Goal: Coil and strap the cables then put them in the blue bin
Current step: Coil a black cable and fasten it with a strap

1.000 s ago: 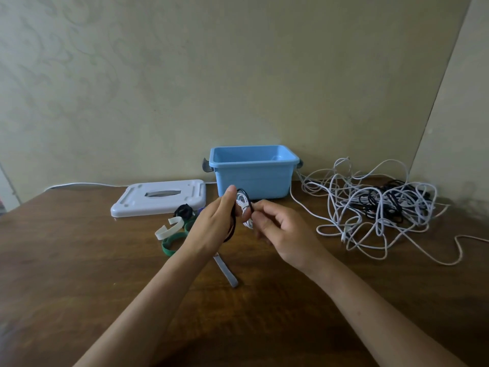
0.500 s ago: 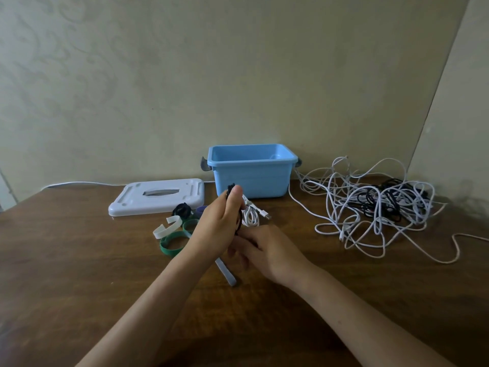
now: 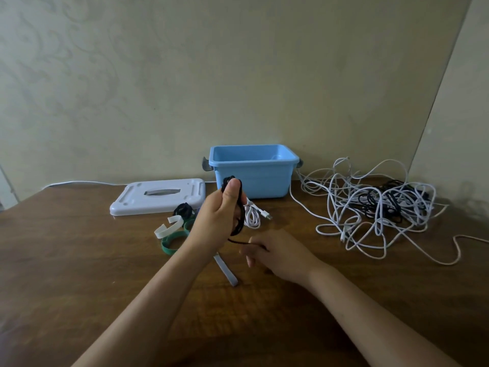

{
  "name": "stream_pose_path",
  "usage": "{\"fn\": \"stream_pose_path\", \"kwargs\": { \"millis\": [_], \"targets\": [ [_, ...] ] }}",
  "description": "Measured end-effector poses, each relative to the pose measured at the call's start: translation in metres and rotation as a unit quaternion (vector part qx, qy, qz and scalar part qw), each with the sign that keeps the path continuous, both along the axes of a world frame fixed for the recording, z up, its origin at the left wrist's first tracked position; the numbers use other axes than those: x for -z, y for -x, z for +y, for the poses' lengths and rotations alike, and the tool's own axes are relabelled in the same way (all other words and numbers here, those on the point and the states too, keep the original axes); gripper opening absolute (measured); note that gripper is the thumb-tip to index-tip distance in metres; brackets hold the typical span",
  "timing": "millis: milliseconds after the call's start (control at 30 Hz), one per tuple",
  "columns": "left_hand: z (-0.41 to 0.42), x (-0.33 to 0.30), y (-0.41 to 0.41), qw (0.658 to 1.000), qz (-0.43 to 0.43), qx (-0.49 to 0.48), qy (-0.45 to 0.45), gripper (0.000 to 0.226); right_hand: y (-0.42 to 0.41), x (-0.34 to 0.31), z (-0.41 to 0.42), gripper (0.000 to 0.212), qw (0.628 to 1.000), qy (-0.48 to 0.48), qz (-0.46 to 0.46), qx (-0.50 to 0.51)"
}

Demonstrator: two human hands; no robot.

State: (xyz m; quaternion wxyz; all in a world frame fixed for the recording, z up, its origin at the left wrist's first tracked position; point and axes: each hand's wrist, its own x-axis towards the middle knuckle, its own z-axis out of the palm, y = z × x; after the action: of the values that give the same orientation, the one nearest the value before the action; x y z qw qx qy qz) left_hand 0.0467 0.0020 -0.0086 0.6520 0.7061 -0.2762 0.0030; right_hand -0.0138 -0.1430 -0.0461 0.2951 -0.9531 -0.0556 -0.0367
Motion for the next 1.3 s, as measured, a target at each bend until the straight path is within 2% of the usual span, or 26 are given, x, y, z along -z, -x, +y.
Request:
{"fn": "stream_pose_path", "kwargs": {
  "millis": [133, 233, 333, 500, 600, 833, 933, 1033, 1300],
  "targets": [
    [0.011, -0.007, -0.005, 0.994, -0.038, -0.007, -0.099, 0.059, -0.001, -0.012, -0.023, 0.028, 0.999, -0.026, -0.012, 0.033],
    [0.009, 0.000, -0.006, 0.967, -0.107, -0.023, -0.229, 0.046, -0.002, -0.017, -0.029, 0.006, 0.990, -0.131, -0.027, 0.044],
    [0.004, 0.007, -0.004, 0.938, -0.171, -0.034, -0.301, 0.034, -0.003, -0.019, -0.029, 0.012, 0.963, -0.261, -0.063, 0.032],
    [-0.001, 0.015, -0.007, 0.922, -0.205, -0.017, -0.327, 0.033, -0.001, -0.022, -0.026, 0.017, 0.940, -0.328, -0.083, 0.040],
    [-0.005, 0.017, -0.005, 0.909, -0.205, 0.003, -0.363, 0.026, -0.002, -0.021, -0.021, 0.020, 0.945, -0.306, -0.102, 0.050],
    [-0.005, 0.017, -0.004, 0.869, -0.249, -0.014, -0.427, 0.031, 0.003, -0.015, -0.008, 0.044, 0.978, -0.163, -0.111, 0.074],
    [-0.006, 0.017, -0.005, 0.865, -0.254, -0.016, -0.432, 0.032, 0.000, -0.011, -0.007, 0.038, 0.978, -0.137, -0.122, 0.100],
    [-0.006, 0.019, -0.004, 0.847, -0.282, -0.020, -0.450, 0.028, 0.000, -0.009, -0.007, 0.038, 0.982, -0.102, -0.129, 0.095],
    [-0.002, 0.023, -0.009, 0.854, -0.282, 0.013, -0.438, 0.031, 0.002, -0.013, -0.006, 0.042, 0.985, 0.014, -0.155, 0.077]
  ]
}}
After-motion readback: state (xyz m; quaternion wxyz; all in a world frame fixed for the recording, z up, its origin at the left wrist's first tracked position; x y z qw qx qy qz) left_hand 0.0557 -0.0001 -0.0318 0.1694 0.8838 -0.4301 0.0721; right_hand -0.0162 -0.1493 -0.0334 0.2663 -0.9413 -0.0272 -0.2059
